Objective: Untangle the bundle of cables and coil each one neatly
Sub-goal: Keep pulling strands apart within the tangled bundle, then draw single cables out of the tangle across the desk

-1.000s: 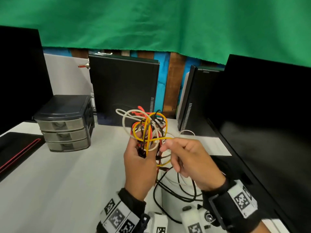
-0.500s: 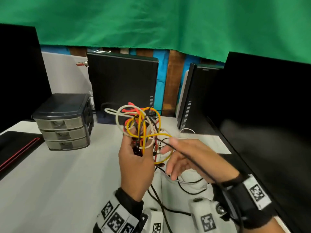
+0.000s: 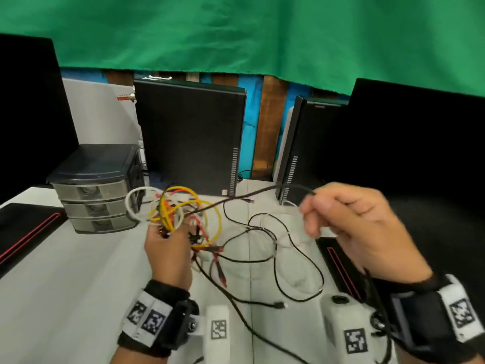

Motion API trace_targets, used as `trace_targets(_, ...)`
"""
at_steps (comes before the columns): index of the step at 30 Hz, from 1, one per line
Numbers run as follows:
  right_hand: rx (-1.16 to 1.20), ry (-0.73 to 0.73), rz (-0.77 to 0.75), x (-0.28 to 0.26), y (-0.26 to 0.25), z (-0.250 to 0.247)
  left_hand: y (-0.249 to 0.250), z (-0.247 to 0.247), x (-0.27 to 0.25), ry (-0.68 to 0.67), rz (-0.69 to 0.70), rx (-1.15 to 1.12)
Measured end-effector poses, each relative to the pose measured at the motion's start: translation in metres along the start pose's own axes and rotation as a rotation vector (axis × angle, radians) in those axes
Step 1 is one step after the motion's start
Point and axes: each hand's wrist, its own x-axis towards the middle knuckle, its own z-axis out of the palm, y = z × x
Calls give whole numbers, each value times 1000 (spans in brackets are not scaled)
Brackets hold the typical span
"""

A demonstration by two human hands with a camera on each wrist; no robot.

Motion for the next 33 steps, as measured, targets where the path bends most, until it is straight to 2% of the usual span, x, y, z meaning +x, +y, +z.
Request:
trace_targets(3, -241, 180, 6, 0, 4, -28, 5, -19, 25, 118, -69, -93)
trace_targets(5, -396, 268, 112, 1, 24, -44, 10, -25, 33, 120, -65, -114)
trace_targets(8, -504, 285, 277, 2, 49, -55, 15, -21, 34, 108, -20, -106)
trace_targets(10, -535, 304, 304, 1, 55, -58, 16, -17, 34, 128, -26, -101)
trace_targets(14, -560, 358, 233, 3, 54, -53, 12, -13, 27, 91, -50, -104)
trace_targets(17, -803, 368, 149, 1, 54, -45, 12, -9, 25, 64, -41, -86)
trace_targets(20, -1025, 417, 108, -3, 54, -54, 29, -13, 43, 118, -29, -161)
trace_targets(23, -998, 485, 103, -5, 53, -65, 46, -19, 55, 134, 15, -178)
trace_targets(26, -842, 461, 69, 1, 44, -49, 46, -11, 38, 53, 54, -142)
trace_targets(29, -734, 352, 48, 8, 38, -7, 32, 2, 9, -63, 70, -77)
trace_targets(33, -797, 157, -11, 8, 56, 40, 20, 22, -37, -225, 133, 54)
